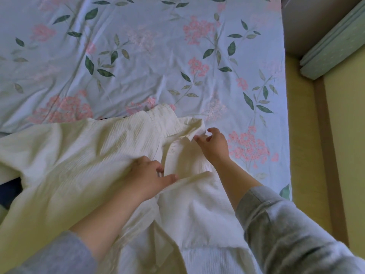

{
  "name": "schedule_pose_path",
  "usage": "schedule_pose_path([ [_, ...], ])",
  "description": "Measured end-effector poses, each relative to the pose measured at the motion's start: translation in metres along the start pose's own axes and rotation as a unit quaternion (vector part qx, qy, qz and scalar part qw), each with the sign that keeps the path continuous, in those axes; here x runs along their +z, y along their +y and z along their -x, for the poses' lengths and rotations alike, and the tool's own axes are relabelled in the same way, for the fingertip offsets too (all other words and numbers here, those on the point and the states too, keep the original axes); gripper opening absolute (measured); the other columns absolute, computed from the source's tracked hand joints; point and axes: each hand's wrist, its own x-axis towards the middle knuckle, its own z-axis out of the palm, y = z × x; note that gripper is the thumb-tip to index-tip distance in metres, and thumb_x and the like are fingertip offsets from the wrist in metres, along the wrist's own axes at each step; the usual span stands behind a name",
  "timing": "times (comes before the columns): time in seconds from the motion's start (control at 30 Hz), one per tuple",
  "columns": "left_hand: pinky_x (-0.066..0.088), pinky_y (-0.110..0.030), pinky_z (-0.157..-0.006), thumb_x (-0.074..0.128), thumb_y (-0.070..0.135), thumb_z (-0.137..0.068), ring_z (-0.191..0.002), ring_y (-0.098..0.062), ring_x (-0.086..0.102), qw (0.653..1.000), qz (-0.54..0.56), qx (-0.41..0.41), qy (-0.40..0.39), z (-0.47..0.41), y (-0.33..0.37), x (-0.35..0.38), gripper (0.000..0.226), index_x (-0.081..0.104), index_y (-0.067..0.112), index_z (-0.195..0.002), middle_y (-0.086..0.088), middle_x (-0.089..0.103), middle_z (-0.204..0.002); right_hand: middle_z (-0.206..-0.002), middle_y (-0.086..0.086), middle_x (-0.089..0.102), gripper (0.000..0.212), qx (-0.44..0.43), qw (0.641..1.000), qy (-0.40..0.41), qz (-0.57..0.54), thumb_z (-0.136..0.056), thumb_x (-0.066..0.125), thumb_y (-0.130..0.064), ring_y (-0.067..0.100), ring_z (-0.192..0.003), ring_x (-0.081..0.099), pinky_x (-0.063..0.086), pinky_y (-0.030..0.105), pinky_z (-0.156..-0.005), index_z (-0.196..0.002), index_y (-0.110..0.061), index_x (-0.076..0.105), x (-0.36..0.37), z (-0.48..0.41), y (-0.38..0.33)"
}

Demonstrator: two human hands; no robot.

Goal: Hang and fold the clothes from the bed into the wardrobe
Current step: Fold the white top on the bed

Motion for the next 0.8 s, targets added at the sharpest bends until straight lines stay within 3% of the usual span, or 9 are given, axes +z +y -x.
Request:
schedule_pose_path([
  [0.07, 0.046, -0.035, -0.092, 0.058, 0.071, -0.076, -0.099, -0.021, 0.054, 1.0, 0.017, -0.015, 0.017, -0.006, 0.002, 0.002, 0.046, 0.065, 0.025, -0.079, -0.003, 0.053, -0.099, -0.132, 0.01, 0.049, 0.067, -0.042, 0.993, 0.028, 0.104, -0.087, 0.066, -0.048, 0.029, -0.122, 0.046, 0.041, 0.037, -0.096, -0.14, -0.015, 0.045, 0.003, -0.006, -0.002],
  [0.13, 0.048, -0.034, -0.084, 0.061, 0.062, -0.082, -0.092, -0.026, 0.058, 0.997, 0.065, -0.028, 0.022, -0.013, 0.0, 0.003, 0.041, 0.065, 0.022, -0.07, -0.007, 0.058, -0.091, -0.131, 0.005, 0.054, 0.061, -0.075, 0.981, 0.015, 0.177, -0.089, 0.062, -0.053, 0.027, -0.122, 0.047, 0.04, 0.041, -0.098, -0.136, -0.017, 0.049, 0.005, -0.015, -0.009],
  [0.23, 0.046, -0.031, -0.075, 0.067, 0.04, -0.086, -0.081, -0.025, 0.061, 0.995, 0.098, -0.032, 0.015, -0.019, -0.005, 0.005, 0.026, 0.067, 0.022, -0.067, -0.008, 0.065, -0.086, -0.111, 0.002, 0.064, 0.044, -0.031, 0.997, -0.012, 0.064, -0.093, 0.059, -0.044, 0.023, -0.101, 0.061, 0.047, 0.038, -0.089, -0.126, -0.015, 0.053, 0.005, -0.029, -0.021],
  [0.3, 0.045, -0.028, -0.069, 0.065, 0.03, -0.089, -0.08, -0.024, 0.064, 0.989, 0.141, -0.043, 0.029, -0.022, -0.01, 0.007, 0.021, 0.07, 0.016, -0.074, -0.007, 0.07, -0.082, -0.092, -0.001, 0.06, 0.03, -0.025, 0.999, 0.035, -0.012, -0.097, 0.056, -0.035, 0.025, -0.09, 0.062, 0.05, 0.036, -0.075, -0.115, -0.011, 0.056, 0.007, -0.033, -0.024],
  [0.4, 0.041, -0.025, -0.058, 0.061, 0.026, -0.092, -0.068, -0.019, 0.062, 0.986, 0.146, -0.042, 0.07, -0.024, -0.015, 0.01, 0.024, 0.067, 0.01, -0.075, -0.004, 0.067, -0.069, -0.079, -0.003, 0.055, 0.025, -0.048, 0.994, 0.092, -0.027, -0.1, 0.05, -0.033, 0.029, -0.087, 0.062, 0.05, 0.043, -0.074, -0.103, -0.008, 0.055, 0.013, -0.03, -0.024],
  [0.47, 0.035, -0.024, -0.052, 0.061, 0.026, -0.092, -0.057, -0.011, 0.057, 0.99, 0.107, -0.027, 0.084, -0.024, -0.015, 0.012, 0.025, 0.065, 0.011, -0.072, 0.002, 0.063, -0.061, -0.094, 0.001, 0.061, 0.031, -0.033, 0.998, 0.062, 0.005, -0.1, 0.048, -0.039, 0.029, -0.096, 0.062, 0.049, 0.046, -0.086, -0.114, -0.012, 0.053, 0.015, -0.024, -0.022],
  [0.57, 0.034, -0.025, -0.053, 0.064, 0.035, -0.089, -0.06, -0.011, 0.055, 0.99, 0.117, -0.037, 0.073, -0.027, -0.013, 0.01, 0.027, 0.063, 0.016, -0.07, 0.008, 0.059, -0.059, -0.129, 0.007, 0.056, 0.051, -0.024, 0.996, 0.036, 0.082, -0.099, 0.049, -0.044, 0.028, -0.118, 0.054, 0.038, 0.049, -0.105, -0.14, -0.015, 0.04, 0.004, -0.017, -0.013],
  [0.7, 0.034, -0.029, -0.057, 0.067, 0.049, -0.082, -0.063, -0.014, 0.051, 0.98, 0.165, -0.031, 0.106, -0.019, -0.005, 0.004, 0.032, 0.053, 0.022, -0.073, 0.007, 0.054, -0.068, -0.128, 0.009, 0.059, 0.042, -0.082, 0.99, 0.104, 0.041, -0.101, 0.05, -0.036, 0.024, -0.118, 0.055, 0.042, 0.044, -0.101, -0.136, -0.014, 0.048, -0.029, 0.011, 0.019],
  [0.8, 0.037, -0.024, -0.061, 0.07, 0.056, -0.075, -0.071, -0.009, 0.055, 0.984, 0.135, 0.037, 0.112, -0.002, 0.006, 0.004, 0.031, 0.055, 0.029, -0.079, 0.006, 0.056, -0.085, -0.123, 0.007, 0.063, 0.032, -0.096, 0.988, 0.115, 0.036, -0.101, 0.05, -0.028, 0.023, -0.115, 0.057, 0.043, 0.033, -0.096, -0.127, -0.012, 0.058, -0.056, 0.04, 0.059],
])
